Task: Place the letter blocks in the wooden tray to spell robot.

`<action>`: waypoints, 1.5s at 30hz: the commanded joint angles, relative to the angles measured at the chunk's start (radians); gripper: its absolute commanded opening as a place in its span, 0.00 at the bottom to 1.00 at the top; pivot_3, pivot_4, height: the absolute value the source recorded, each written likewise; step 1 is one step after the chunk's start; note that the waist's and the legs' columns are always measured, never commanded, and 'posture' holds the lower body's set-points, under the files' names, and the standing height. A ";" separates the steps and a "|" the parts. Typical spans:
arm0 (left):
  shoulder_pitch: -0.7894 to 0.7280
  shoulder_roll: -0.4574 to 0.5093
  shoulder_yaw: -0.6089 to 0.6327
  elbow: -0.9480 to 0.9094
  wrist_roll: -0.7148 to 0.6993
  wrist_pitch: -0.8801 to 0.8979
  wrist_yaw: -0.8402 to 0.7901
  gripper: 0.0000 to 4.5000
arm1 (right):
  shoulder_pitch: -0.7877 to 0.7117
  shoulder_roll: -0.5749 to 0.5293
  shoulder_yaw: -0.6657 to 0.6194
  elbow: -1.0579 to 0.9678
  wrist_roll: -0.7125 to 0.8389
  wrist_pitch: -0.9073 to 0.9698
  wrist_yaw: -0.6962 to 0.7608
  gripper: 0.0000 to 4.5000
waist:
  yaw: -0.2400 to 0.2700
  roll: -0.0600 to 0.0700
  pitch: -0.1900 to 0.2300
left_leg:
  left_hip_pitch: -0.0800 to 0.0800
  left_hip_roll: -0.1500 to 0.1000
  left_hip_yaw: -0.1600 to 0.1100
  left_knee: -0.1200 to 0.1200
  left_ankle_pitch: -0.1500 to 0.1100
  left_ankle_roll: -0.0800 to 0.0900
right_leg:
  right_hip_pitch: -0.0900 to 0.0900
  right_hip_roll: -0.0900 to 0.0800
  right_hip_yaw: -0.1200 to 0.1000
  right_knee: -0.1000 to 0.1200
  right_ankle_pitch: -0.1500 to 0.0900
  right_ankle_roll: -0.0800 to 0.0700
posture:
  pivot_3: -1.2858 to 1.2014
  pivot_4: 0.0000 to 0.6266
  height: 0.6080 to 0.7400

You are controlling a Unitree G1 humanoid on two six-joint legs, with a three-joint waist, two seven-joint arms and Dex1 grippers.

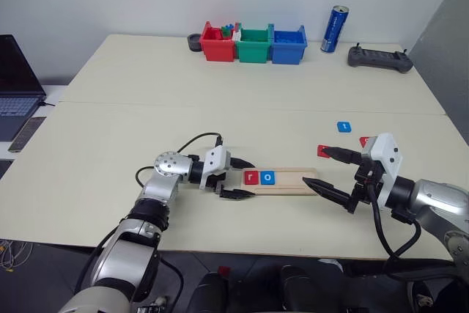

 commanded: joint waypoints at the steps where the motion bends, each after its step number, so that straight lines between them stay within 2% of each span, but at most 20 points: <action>1: -0.029 -0.011 -0.004 0.015 0.005 -0.024 0.006 0.75 | -0.007 -0.015 -0.027 -0.018 0.005 -0.022 0.017 1.00 | 0.000 0.000 0.000 | 0.000 0.000 0.000 0.000 0.000 0.000 | 0.000 0.000 0.000 0.000 0.000 0.000 | 0.52 0.24 1.00; 25: -0.105 -0.081 -0.005 0.143 0.059 -0.080 0.008 0.75 | 0.024 0.005 -0.013 -0.025 -0.035 -0.052 0.010 1.00 | 0.000 0.000 0.000 | -0.001 0.000 -0.001 0.000 0.000 0.000 | 0.000 0.000 -0.001 0.000 0.000 0.000 | 0.52 0.24 1.00; 45: -0.086 -0.087 0.012 0.131 0.036 -0.090 0.005 0.75 | 0.040 -0.002 -0.023 -0.033 -0.024 -0.049 0.010 1.00 | 0.000 0.000 0.000 | -0.001 0.000 -0.001 0.000 0.000 0.000 | 0.000 0.000 -0.001 0.000 0.000 0.000 | 0.52 0.24 1.00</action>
